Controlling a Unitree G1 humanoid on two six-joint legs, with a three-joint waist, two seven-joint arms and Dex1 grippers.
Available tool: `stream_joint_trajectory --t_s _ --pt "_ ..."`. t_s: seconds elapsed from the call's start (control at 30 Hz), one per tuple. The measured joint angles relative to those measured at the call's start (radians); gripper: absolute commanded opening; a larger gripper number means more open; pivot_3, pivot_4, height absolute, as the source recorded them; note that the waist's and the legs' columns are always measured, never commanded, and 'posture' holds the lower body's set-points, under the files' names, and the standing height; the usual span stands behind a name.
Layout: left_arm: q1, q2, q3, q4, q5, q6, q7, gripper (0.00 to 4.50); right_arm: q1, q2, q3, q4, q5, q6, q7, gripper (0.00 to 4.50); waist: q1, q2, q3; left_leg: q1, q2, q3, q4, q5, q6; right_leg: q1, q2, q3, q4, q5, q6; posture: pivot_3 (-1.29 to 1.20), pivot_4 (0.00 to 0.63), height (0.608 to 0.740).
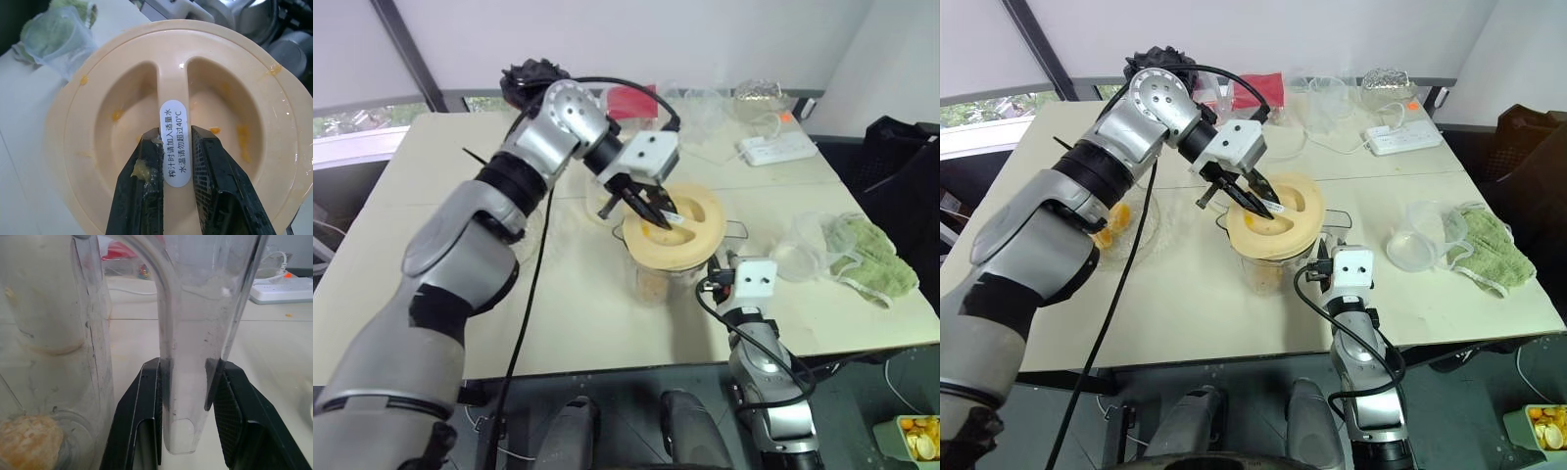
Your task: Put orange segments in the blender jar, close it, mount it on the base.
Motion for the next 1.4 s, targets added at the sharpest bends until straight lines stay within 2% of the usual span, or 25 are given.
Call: stream_joint_trajectory --t_s 0.17,0.3,0.53,0.67,0.9,1.07,1.4 --pt "-0.031 -0.016 -0.111 0.023 -0.011 -0.039 0.004 0.25 -0.003 -0.002 0.0 0.0 -0.009 0.004 0.0 0.87 0.004 0.001 -0.008 0.0 0.0 -0.001 0.0 0.0 0.001 0.002 0.0 0.0 -0.005 0.0 0.0 0.0 0.15 0.74" --pt "-0.046 -0.062 -0.121 0.073 -0.007 -0.053 0.001 0.25 0.003 0.001 -0.009 0.001 -0.009 0.009 -0.012 0.87 0.016 0.002 -0.013 0.0 0.0 0.0 0.0 -0.001 0.001 0.003 0.0 0.0 -0.005 0.0 0.0 0.0 0.15 0.74" --pt "-0.048 -0.064 -0.112 0.049 0.003 0.075 0.001 0.25 0.008 0.013 -0.011 0.001 -0.015 0.007 -0.019 0.87 0.019 0.001 -0.017 0.0 0.0 -0.001 0.0 -0.001 0.002 0.004 0.0 0.0 -0.008 -0.001 0.0 0.0 0.15 0.74" --pt "-0.021 -0.055 -0.022 0.004 0.103 0.217 0.017 0.25 0.002 0.017 -0.01 0.011 -0.02 0.002 -0.022 0.87 0.016 0.001 -0.017 0.0 0.0 -0.001 0.0 -0.002 0.003 0.004 0.0 0.0 -0.008 -0.001 0.0 0.0 0.15 0.74" --pt "0.05 -0.007 0.107 -0.235 0.228 0.571 0.073 0.25 -0.026 0.018 -0.004 0.047 -0.021 -0.017 -0.022 0.87 0.009 0.002 -0.017 0.0 0.0 -0.001 -0.001 -0.002 0.003 0.003 0.001 0.0 -0.007 -0.001 0.0 0.0 0.15 0.74" --pt "0.063 -0.001 0.174 -0.353 0.278 0.921 0.162 0.25 -0.055 0.018 -0.001 0.079 -0.022 -0.033 -0.02 0.87 -0.003 0.002 -0.017 0.0 0.0 -0.001 -0.001 -0.002 0.003 0.003 0.001 0.0 -0.007 -0.001 0.0 0.0 0.15 0.74" --pt "0.106 0.01 0.245 -0.49 0.312 1.162 0.239 0.25 -0.095 0.001 -0.003 0.123 -0.021 -0.056 0.015 0.87 -0.009 0.002 -0.017 0.0 0.0 -0.001 -0.002 -0.002 0.003 0.002 0.001 0.0 -0.006 0.0 0.001 0.0 0.15 0.74"
